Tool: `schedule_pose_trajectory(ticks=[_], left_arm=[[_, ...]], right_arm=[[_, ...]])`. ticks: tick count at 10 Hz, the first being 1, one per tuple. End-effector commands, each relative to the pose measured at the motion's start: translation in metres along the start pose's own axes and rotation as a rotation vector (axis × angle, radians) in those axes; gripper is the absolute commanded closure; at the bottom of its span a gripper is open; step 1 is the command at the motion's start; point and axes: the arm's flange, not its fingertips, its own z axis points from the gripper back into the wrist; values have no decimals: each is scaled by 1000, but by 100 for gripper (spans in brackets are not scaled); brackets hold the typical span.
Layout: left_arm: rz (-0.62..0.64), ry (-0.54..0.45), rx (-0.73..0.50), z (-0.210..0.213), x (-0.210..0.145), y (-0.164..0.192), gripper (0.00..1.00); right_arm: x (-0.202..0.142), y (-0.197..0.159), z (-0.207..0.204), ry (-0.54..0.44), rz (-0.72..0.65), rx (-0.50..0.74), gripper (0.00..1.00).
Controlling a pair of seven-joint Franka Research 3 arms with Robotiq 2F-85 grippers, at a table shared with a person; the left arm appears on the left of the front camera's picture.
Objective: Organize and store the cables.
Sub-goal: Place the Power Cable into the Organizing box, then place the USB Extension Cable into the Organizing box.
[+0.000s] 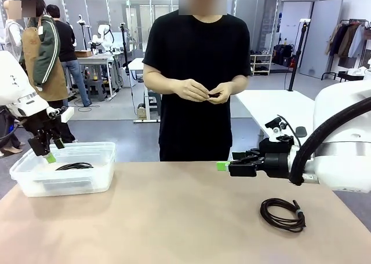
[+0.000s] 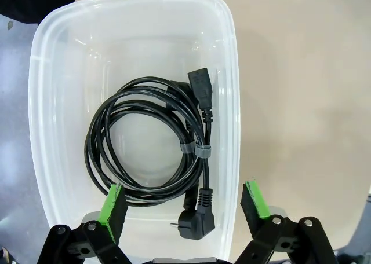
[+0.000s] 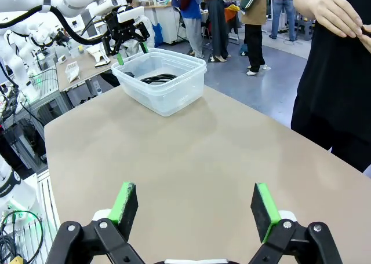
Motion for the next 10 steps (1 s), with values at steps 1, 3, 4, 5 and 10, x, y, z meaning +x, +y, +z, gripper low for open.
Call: schedule_pose_trajectory(ticks=[1, 3, 4, 5, 10], left_arm=[[-9, 1, -1, 0, -2, 2, 0], [-9, 1, -1, 0, -2, 2, 0], [-9, 1, -1, 0, -2, 2, 0], [-9, 1, -1, 0, -2, 2, 0], [-6, -35, 43, 77, 25, -16, 0]], right_arm=[[0, 1, 3, 5, -20, 5, 0], [0, 1, 3, 5, -20, 5, 0], [0, 1, 3, 5, -20, 5, 0], [0, 1, 3, 5, -20, 5, 0], [33, -15, 27, 220, 45, -74, 0]])
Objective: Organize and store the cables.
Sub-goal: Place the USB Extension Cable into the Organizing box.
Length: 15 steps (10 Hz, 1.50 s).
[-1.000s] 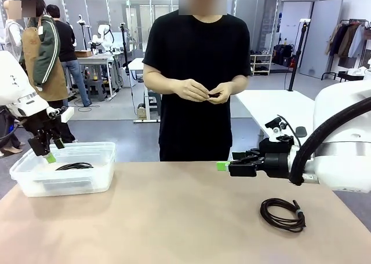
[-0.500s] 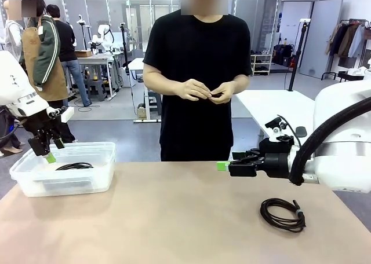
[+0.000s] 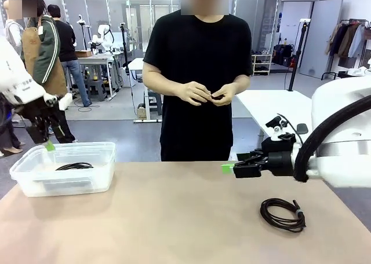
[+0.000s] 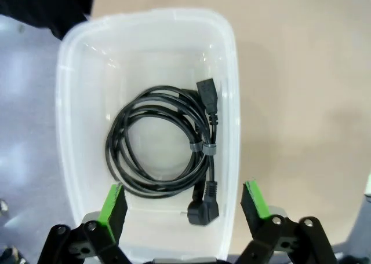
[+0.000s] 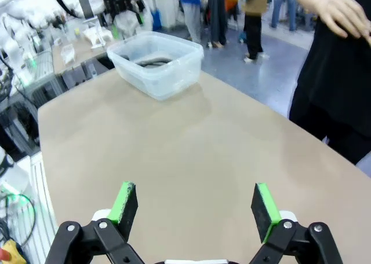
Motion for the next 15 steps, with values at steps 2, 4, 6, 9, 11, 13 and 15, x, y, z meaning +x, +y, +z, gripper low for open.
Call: schedule_pose_trajectory(ticks=[2, 4, 6, 9, 11, 13, 15], left_arm=[[-24, -41, -13, 66, 10, -65, 0], [-77, -142, 66, 98, 11, -131, 0], [-87, -260, 86, 108, 2, -184, 0], [48, -339, 83, 106, -15, -218, 0], [-2, -301, 84, 107, -17, -215, 0], [-2, -301, 84, 107, -17, -215, 0], [-2, -301, 84, 107, -17, -215, 0]], right_arm=[[50, -21, 44, 302, 15, -54, 0], [72, -39, 72, 500, -3, -106, 0], [95, -44, 89, 644, -3, -153, 0], [98, -51, 100, 772, -42, -273, 0], [91, -50, 92, 846, -88, -340, 0], [61, -54, 78, 940, -139, -508, 0], [22, -61, 57, 959, -247, -699, 0]])
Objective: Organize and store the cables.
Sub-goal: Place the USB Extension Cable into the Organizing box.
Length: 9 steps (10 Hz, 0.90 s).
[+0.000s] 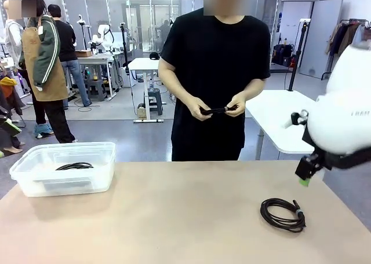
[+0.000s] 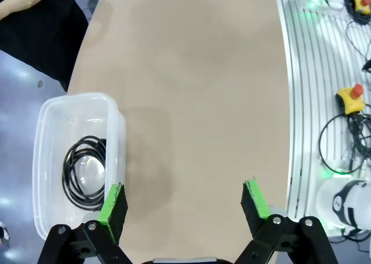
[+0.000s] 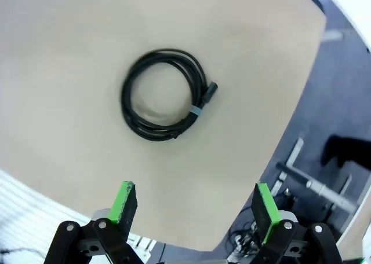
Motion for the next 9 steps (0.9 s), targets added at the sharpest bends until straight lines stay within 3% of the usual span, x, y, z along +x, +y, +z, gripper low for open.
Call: schedule_pose_trajectory(ticks=[1, 3, 6, 9], left_arm=[[-4, 15, 4, 2, 1, 4, 0], [-4, 15, 4, 2, 1, 4, 0], [-4, 15, 4, 2, 1, 4, 0], [-4, 15, 4, 2, 1, 4, 0]], right_arm=[[5, 16, -33, 35, -214, -88, 0], [2, 16, -75, 43, -445, -66, 0], [2, 13, -109, 51, -620, -50, 0], [11, 16, -138, 55, -672, -61, 0]])
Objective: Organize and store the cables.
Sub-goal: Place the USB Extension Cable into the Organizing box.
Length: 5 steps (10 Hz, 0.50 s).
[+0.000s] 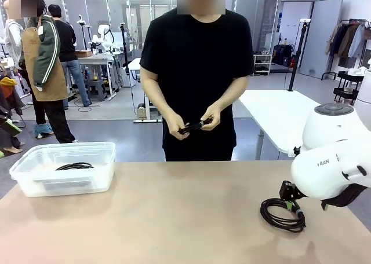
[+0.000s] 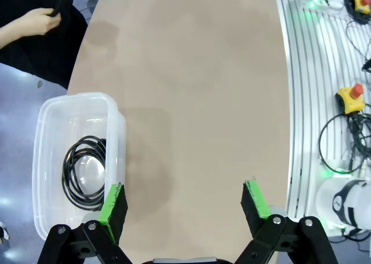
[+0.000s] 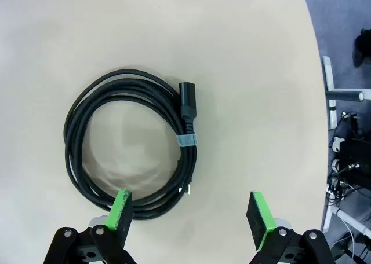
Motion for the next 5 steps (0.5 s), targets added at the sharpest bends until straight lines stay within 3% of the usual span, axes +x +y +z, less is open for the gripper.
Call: schedule_pose_trajectory(ticks=[1, 5], left_arm=[[-3, 14, 5, 2, 1, 4, 0], [-3, 14, 5, 2, 1, 4, 0]], right_arm=[[5, 11, -19, -32, -63, -15, 0], [6, 0, -40, -25, -100, -27, 0]])
